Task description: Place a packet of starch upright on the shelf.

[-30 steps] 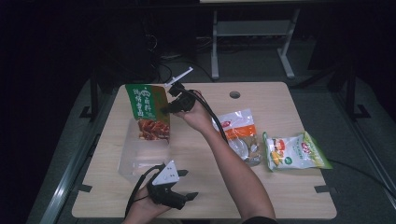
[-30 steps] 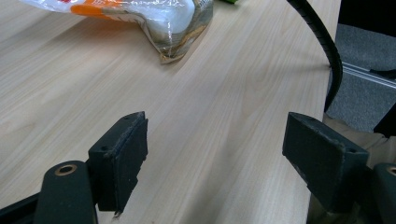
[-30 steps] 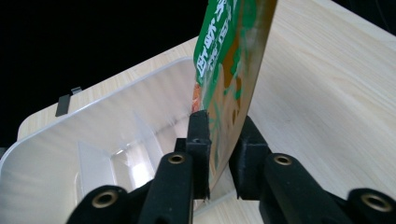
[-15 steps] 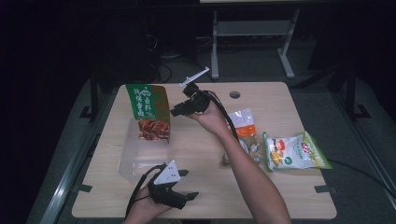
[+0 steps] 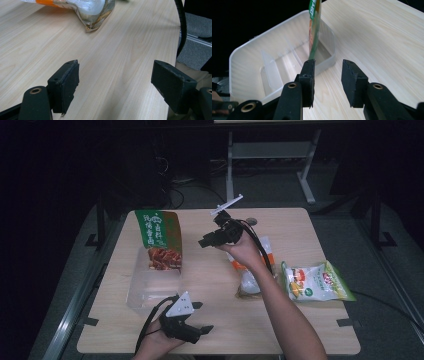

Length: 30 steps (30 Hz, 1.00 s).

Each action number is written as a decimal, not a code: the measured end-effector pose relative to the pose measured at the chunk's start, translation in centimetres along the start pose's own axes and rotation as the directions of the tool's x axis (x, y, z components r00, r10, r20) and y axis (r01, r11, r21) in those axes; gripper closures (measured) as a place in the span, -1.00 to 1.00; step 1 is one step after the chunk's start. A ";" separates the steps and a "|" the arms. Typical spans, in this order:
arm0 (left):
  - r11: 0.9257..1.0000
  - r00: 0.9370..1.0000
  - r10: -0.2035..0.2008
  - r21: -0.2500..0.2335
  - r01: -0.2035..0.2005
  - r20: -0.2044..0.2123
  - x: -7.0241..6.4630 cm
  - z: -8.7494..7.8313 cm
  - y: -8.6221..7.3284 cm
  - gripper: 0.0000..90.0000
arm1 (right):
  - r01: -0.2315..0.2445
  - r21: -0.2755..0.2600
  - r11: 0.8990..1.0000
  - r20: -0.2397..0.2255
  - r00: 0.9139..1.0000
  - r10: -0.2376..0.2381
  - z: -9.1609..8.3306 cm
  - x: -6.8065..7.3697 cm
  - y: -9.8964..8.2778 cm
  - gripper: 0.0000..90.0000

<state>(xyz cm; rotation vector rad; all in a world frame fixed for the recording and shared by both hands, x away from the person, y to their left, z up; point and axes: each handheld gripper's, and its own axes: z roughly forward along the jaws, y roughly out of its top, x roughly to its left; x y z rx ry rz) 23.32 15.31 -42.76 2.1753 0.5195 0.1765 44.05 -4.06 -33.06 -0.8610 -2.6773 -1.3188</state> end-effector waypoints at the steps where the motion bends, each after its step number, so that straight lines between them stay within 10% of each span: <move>1: 1.000 1.000 -0.001 -0.002 0.001 0.000 0.0 0.0 0.0 -0.51 | -0.001 0.000 1.000 0.004 1.000 0.001 -0.2 -0.1 -0.2 0.38; 30: 1.000 1.000 0.006 0.004 -0.006 0.000 -0.3 0.4 0.1 -0.51 | -0.135 0.036 0.990 0.139 0.982 0.129 -6.9 -3.2 -6.8 0.20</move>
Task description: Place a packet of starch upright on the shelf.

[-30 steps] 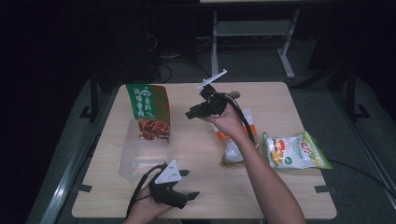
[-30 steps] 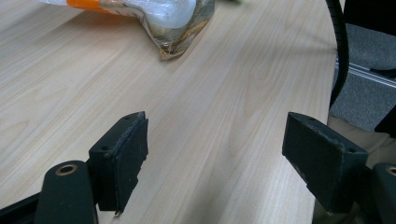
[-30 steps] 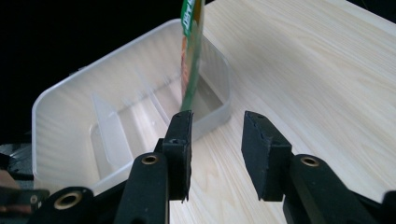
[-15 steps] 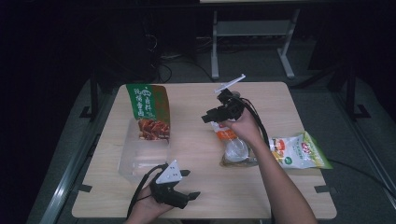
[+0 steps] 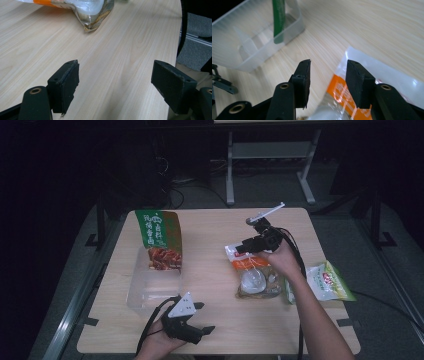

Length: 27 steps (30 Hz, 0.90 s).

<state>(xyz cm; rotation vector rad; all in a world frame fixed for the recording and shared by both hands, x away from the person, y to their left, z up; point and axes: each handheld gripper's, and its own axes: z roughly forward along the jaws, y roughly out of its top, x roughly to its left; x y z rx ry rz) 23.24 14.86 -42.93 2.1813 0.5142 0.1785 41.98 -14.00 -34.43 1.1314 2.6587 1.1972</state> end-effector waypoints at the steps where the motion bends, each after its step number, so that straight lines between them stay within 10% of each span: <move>1: 1.000 1.000 0.002 0.000 -0.002 0.000 0.0 0.0 0.0 -0.51 | -0.004 0.011 1.000 0.008 1.000 0.004 -0.1 -0.3 -0.3 0.19; 27: 1.000 1.000 -0.006 0.003 0.006 -0.006 0.0 0.4 0.0 -0.51 | -0.130 0.070 0.989 0.106 0.987 0.123 -1.8 -4.6 -6.2 0.10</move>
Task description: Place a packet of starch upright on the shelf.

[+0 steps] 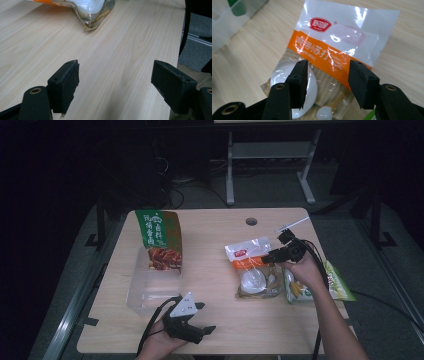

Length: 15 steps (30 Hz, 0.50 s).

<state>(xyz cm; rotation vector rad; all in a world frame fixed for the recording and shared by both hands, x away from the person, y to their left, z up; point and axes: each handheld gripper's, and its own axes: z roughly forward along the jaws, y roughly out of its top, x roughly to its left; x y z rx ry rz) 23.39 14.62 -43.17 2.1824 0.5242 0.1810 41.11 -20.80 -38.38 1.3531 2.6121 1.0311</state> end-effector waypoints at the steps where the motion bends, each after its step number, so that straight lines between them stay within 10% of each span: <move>1: 1.000 1.000 -0.001 0.001 0.001 0.000 0.0 0.0 0.0 -0.51 | -0.001 0.001 1.000 0.002 1.000 0.001 0.2 -0.2 -0.1 0.10; 15: 1.000 1.000 -0.007 0.000 0.007 0.005 0.1 0.1 0.0 -0.51 | -0.091 0.058 0.994 0.042 0.995 0.088 2.6 -2.9 -0.4 0.03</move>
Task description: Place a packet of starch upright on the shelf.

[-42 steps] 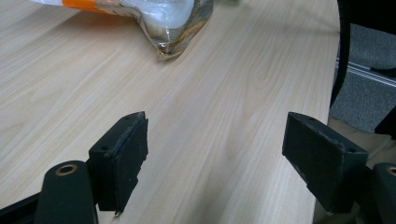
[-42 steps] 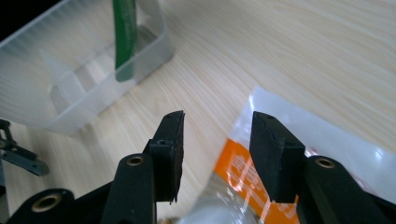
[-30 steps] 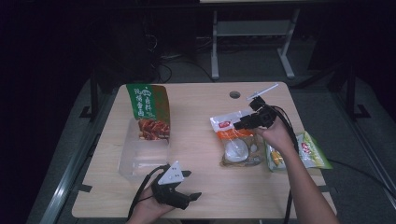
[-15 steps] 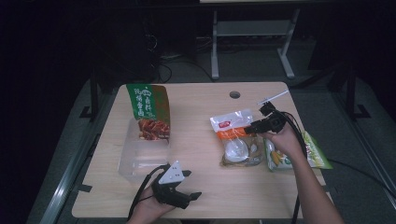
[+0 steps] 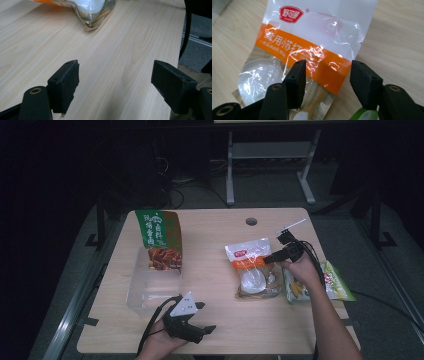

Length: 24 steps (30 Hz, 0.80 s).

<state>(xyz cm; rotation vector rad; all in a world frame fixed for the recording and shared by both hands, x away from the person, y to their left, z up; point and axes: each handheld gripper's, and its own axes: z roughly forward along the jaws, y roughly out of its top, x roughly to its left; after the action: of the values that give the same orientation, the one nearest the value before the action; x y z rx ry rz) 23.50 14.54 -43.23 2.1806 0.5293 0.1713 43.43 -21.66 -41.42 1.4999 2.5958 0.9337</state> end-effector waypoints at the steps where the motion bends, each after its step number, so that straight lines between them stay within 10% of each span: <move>1: 1.000 1.000 0.003 0.005 -0.003 0.002 0.0 0.0 0.0 -0.51 | -0.012 0.007 1.000 -0.002 1.000 0.012 0.3 -0.1 0.0 0.03; 9: 1.000 1.000 -0.005 0.005 0.005 0.007 0.2 0.3 0.1 -0.51 | -0.033 0.042 0.999 -0.029 0.999 0.034 1.5 -0.5 0.2 0.08; 19: 0.999 0.999 -0.033 -0.007 0.033 0.004 0.4 0.6 0.5 -0.51 | 0.008 0.040 0.999 -0.047 0.999 -0.006 1.0 0.5 0.3 0.97; 24: 0.999 0.999 -0.038 -0.015 0.038 -0.004 0.6 0.8 1.1 -0.51 | 0.030 0.025 0.999 -0.055 0.998 -0.029 0.1 1.1 0.3 1.00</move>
<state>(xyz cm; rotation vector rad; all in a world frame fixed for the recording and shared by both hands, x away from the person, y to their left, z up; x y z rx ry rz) 24.65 13.58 -42.90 2.1542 0.5695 0.1593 43.13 -20.64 -41.08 1.4578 2.6703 0.9555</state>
